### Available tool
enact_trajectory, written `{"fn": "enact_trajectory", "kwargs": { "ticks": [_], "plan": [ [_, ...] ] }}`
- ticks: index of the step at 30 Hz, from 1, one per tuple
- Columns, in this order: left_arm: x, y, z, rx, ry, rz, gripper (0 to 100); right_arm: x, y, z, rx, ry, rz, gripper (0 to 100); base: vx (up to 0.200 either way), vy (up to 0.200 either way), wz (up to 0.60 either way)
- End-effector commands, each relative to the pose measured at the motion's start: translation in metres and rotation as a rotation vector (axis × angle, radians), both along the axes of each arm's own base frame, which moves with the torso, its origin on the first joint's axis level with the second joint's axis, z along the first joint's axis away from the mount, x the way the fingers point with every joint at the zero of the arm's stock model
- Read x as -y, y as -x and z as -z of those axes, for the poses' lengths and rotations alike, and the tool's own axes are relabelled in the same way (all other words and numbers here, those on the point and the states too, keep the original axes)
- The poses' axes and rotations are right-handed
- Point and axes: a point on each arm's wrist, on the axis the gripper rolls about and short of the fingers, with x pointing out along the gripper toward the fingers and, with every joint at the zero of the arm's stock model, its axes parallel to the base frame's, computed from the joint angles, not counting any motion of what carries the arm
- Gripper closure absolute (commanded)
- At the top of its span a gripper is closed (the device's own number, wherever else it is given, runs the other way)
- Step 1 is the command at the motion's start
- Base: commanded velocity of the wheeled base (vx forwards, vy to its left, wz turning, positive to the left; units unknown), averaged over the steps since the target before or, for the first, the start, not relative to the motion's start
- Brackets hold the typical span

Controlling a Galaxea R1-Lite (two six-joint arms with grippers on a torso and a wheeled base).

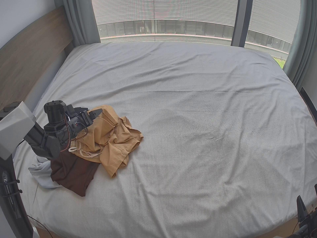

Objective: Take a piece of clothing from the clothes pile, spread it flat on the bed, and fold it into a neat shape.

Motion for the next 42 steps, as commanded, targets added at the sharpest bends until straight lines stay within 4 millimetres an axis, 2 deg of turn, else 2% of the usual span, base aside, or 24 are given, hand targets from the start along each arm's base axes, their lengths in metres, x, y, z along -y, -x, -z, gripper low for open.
{"fn": "enact_trajectory", "kwargs": {
  "ticks": [1,2,15,23,28,42],
  "plan": [
    [0.001,-0.003,0.002,0.0,0.003,0.0,0,0.0,0.0,0.005,-0.003,0.001,0.0,0,0.0,0.0,0.0],
    [0.001,-0.003,0.003,-0.003,0.003,0.0,100,0.0,0.0,0.005,-0.003,0.0,0.0,0,0.0,0.0,0.0],
    [0.0,-0.002,0.002,-0.01,0.034,-0.001,100,0.0,0.0,0.005,-0.003,0.0,-0.001,0,0.0,0.0,0.0],
    [0.018,0.02,-0.028,-0.023,0.247,0.008,100,0.0,0.0,0.005,-0.003,0.0,-0.001,0,0.0,0.0,0.0],
    [0.023,0.029,-0.034,-0.029,0.326,0.014,100,0.0,0.0,0.005,-0.003,0.0,0.0,0,0.0,0.0,0.0],
    [0.024,0.035,-0.025,-0.089,0.442,0.072,100,0.0,0.0,0.005,-0.003,0.0,0.0,0,0.0,0.0,0.0]
  ]
}}
